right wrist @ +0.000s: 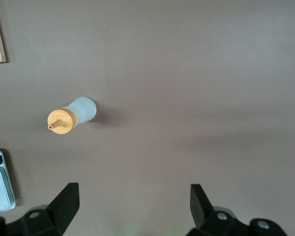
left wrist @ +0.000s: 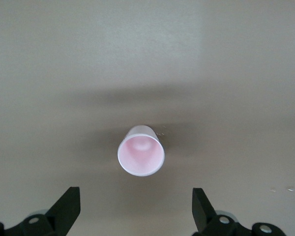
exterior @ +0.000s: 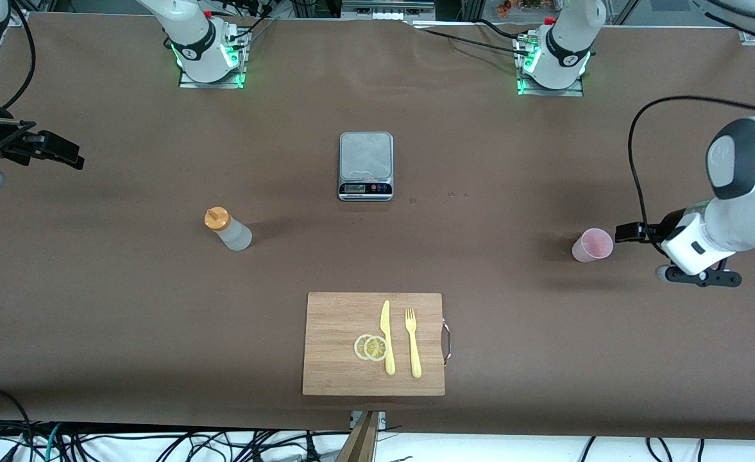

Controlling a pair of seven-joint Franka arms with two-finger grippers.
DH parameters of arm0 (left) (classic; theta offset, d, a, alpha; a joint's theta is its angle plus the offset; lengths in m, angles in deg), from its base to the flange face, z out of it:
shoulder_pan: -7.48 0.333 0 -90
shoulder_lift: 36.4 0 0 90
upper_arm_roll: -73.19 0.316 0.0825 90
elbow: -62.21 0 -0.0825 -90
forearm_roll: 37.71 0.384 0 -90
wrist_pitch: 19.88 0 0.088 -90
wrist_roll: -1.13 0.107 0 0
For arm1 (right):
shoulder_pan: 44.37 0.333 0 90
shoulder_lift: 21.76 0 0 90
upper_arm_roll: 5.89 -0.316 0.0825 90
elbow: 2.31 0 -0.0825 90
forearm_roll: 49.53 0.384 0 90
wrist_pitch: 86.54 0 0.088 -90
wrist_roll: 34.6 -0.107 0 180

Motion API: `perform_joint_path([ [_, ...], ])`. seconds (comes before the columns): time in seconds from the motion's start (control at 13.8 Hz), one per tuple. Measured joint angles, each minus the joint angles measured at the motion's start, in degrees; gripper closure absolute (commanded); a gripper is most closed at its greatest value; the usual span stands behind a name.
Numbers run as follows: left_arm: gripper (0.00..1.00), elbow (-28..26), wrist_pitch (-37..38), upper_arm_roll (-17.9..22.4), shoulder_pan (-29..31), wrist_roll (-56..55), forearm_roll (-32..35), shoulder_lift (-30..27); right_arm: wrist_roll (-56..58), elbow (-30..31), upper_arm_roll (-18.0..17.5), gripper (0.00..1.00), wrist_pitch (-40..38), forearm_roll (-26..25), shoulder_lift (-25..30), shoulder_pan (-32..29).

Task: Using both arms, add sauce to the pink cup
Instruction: 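Lower the left gripper around the pink cup and close it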

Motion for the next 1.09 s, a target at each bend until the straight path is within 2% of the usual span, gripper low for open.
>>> perform_joint_path([
  [0.14,0.0,-2.8,-3.6,0.7,0.5,1.1,0.0,1.2,0.0,0.0,0.0,0.0,0.0,0.0,0.0,0.0],
  [0.43,0.03,-12.5,-15.2,1.0,0.9,1.4,0.1,1.8,0.0,0.0,0.0,0.0,0.0,0.0,0.0,0.0],
  [0.8,0.08,-18.5,-23.7,2.0,0.9,2.4,0.1,1.8,0.0,0.0,0.0,0.0,0.0,0.0,0.0,0.0],
  [0.87,0.14,-19.3,-24.7,2.2,0.9,2.5,0.1,1.8,0.0,0.0,0.0,0.0,0.0,0.0,0.0,0.0],
  [1.01,0.31,-20.3,-25.5,2.4,0.9,2.6,0.1,1.8,0.0,0.0,0.0,0.0,0.0,0.0,0.0,0.0],
  [1.09,0.43,-20.5,-25.6,2.4,0.9,2.7,0.1,1.8,0.0,0.0,0.0,0.0,0.0,0.0,0.0,0.0],
])
